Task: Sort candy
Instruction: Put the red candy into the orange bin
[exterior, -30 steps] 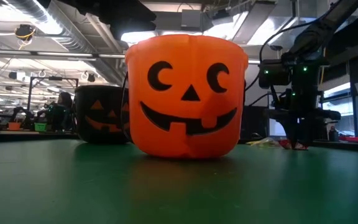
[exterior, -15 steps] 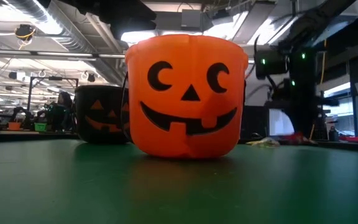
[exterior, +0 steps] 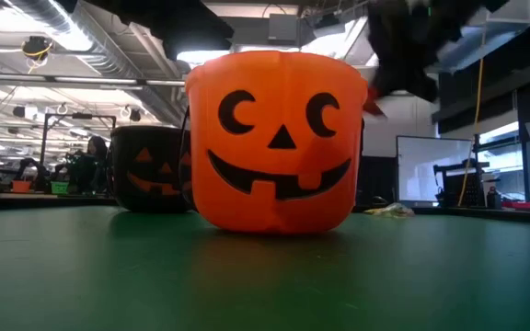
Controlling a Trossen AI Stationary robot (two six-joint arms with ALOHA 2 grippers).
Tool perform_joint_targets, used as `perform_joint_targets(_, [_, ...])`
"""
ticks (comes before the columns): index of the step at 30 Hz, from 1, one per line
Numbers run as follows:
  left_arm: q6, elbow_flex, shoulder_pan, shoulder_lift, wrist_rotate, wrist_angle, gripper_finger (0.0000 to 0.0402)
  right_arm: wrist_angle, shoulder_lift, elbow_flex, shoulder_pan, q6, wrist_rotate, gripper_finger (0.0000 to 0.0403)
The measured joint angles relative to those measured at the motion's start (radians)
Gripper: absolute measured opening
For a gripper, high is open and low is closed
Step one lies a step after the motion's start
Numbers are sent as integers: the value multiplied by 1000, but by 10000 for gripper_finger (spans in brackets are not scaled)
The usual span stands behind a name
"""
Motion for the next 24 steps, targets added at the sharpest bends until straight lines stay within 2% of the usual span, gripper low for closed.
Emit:
perform_joint_targets(3, [-2,0,11,0,0,1,149,209,26,0,85,-81,-11,20])
perform_joint_targets(6, [-8,0,14,0,-1,9,149,340,65,1,140,-127,-16,20])
perform_joint_targets(10, [-9,0,14,0,0,16,149,398,119,1,158,-138,-33,20])
perform_joint_targets(17, [-11,0,14,0,0,24,149,480,173,1,180,-276,-139,27])
perform_joint_targets(20, [-11,0,14,0,0,31,149,502,174,1,193,-325,-139,57])
perform_joint_targets(24, [-11,0,14,0,0,30,149,512,174,1,189,-341,-128,124])
